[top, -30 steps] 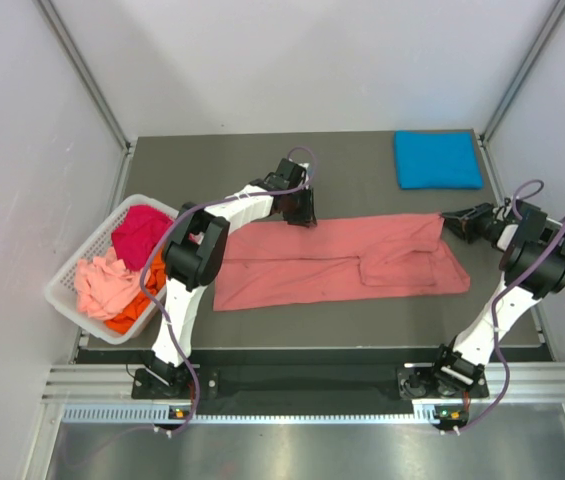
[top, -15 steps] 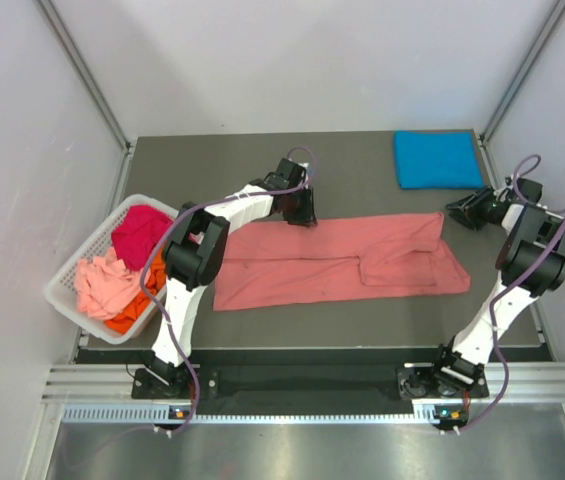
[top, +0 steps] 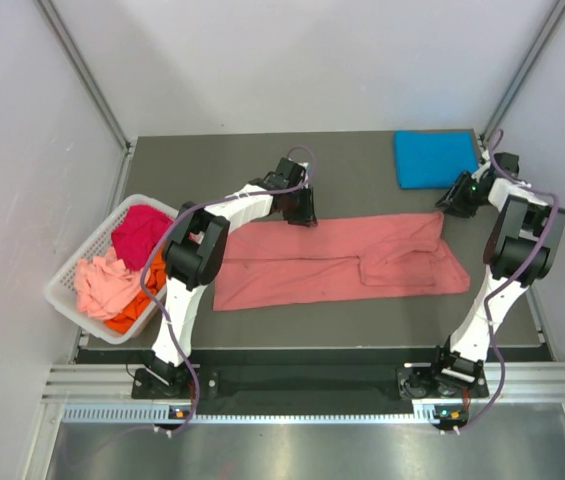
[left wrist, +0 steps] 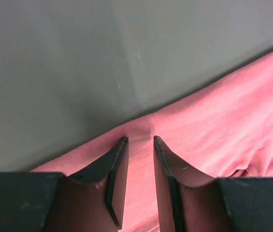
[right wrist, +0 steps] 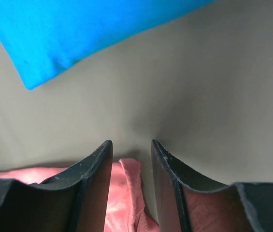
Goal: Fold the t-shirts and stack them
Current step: Fold the tshirt
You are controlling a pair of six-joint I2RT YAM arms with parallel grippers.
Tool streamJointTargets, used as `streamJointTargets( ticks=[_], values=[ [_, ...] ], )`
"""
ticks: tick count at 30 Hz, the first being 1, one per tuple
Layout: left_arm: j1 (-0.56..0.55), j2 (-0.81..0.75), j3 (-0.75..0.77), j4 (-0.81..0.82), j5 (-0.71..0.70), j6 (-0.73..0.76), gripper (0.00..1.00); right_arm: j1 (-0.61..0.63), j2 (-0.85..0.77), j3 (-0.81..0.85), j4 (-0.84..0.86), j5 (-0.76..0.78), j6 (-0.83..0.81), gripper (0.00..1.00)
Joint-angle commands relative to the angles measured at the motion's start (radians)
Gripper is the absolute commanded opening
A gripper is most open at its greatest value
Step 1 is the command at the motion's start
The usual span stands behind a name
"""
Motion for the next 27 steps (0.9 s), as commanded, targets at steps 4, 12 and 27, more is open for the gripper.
streamJointTargets(
  ticks=[4, 12, 27],
  values=[
    [-0.004, 0.092, -0.023, -0.035, -0.031, 0.011, 0.33, 0.062, 0.053, 0.119, -0.183, 0.121, -0.146, 0.38],
    [-0.004, 0.089, -0.027, -0.035, -0.035, 0.011, 0.33, 0.085, 0.073, 0.161, -0.298, 0.228, -0.183, 0.34],
    [-0.004, 0.095, -0.03, -0.038, -0.042, 0.008, 0.33, -0.007, 0.002, 0.048, -0.149, 0.049, -0.022, 0.0]
  ],
)
